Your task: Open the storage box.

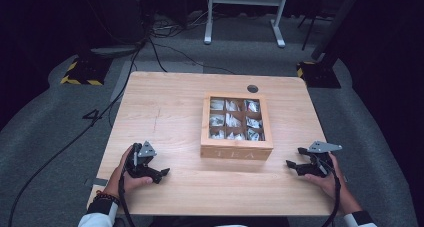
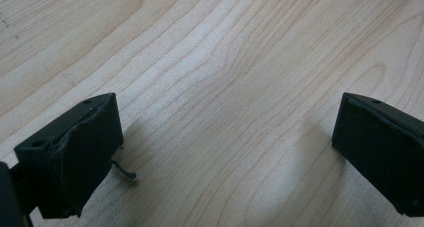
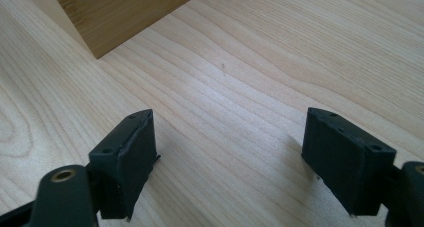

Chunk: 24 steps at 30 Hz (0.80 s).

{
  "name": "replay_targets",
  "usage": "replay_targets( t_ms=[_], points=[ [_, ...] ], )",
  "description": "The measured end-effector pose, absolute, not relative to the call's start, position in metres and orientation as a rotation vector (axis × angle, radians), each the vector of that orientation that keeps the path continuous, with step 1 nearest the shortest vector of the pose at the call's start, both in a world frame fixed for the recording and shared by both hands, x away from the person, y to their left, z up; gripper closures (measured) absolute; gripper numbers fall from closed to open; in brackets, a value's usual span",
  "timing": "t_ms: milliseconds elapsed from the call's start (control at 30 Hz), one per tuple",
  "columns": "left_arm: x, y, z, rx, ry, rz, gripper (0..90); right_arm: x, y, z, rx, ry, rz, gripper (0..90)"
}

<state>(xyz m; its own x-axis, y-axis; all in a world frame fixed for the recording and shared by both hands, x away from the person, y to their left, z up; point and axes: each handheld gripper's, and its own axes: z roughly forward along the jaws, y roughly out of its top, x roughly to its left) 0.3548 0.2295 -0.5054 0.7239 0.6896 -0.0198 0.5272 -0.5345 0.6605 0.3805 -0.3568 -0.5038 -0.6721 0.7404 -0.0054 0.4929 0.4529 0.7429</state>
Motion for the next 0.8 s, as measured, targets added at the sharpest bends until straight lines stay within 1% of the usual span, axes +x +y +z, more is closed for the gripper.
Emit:
replay_targets(
  t_ms=[367,467,533,800],
  points=[
    [0.355,0.229,-0.505,2.264,0.922,0.322,0.2,0.380,-0.356,-0.504,1.065,2.371,1.049,21.3],
    [0.355,0.229,-0.505,2.265,0.919,0.320,0.2,0.380,-0.355,-0.502,1.080,2.383,1.037,21.9],
    [0.355,0.229,-0.506,2.265,0.920,0.320,0.2,0.379,-0.352,-0.500,1.067,2.398,1.055,23.8],
    [0.355,0.229,-0.505,2.264,0.923,0.320,0.2,0.373,-0.330,-0.472,0.930,2.392,1.146,24.9]
  ],
)
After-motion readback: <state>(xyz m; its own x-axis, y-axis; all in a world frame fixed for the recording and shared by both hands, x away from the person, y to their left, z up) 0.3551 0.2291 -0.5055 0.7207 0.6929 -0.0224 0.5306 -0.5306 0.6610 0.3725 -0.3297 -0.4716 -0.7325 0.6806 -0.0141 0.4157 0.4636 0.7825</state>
